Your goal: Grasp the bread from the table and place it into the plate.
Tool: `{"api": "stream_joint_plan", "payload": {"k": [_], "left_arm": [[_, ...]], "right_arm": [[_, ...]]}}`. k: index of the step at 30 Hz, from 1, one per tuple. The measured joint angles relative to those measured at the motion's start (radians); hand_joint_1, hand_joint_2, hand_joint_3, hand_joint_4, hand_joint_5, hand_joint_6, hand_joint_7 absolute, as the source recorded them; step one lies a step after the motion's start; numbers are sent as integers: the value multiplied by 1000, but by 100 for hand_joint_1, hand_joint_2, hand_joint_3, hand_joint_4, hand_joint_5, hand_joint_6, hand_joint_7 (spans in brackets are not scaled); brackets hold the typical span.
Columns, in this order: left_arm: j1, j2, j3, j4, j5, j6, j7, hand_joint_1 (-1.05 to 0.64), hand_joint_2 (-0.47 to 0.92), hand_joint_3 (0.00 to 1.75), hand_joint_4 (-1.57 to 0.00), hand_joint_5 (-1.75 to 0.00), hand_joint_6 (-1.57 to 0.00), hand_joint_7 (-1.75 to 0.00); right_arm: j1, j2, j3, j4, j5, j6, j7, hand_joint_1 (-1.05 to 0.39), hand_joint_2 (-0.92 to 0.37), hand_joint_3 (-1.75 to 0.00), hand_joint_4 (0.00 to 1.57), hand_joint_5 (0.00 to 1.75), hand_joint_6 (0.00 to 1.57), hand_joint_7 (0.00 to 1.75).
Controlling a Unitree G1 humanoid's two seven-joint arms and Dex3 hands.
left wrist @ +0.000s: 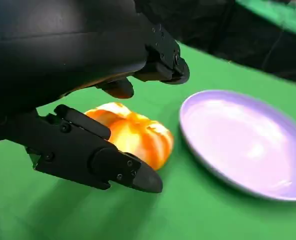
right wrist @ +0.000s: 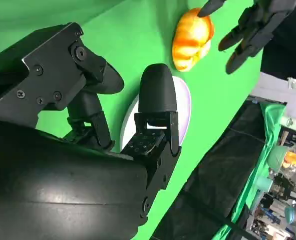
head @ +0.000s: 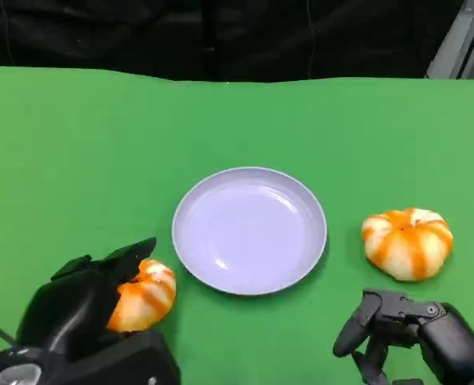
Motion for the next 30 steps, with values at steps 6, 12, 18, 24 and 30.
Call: {"api": "stream_joint_plan", "payload": {"k": [6, 12, 18, 24, 30], "left_arm": [[-72, 54, -87, 43, 152, 55, -14, -55, 92, 3, -15, -52, -25, -1], [-149, 70, -171, 139, 272, 123, -29, -60, 92, 6, -13, -46, -23, 0], [-238, 53, -243, 274, 325, 198, -50, -50, 92, 4, -21, -37, -25, -1], [-311, 45, -275, 416, 302, 181, -5, -33, 92, 12, -55, -48, -46, -9], [-324, 58, -232, 526, 181, 31, 203, -19, 88, 31, -82, -165, -117, -37]], "right_arm": [[-2, 0, 4, 0, -1, -1, -2, 4, -43, -117, 81, 157, 78, 122], [-4, 0, 5, 0, 1, -2, -3, 4, -43, -117, 82, 157, 78, 122], [-1, 0, 10, -1, 0, 1, -5, 4, -43, -118, 80, 162, 78, 122], [1, 2, 13, -3, 1, 1, -6, 3, -43, -118, 80, 158, 78, 122], [3, 6, 14, -5, 0, 3, -10, 5, -44, -118, 80, 154, 78, 122]]}}
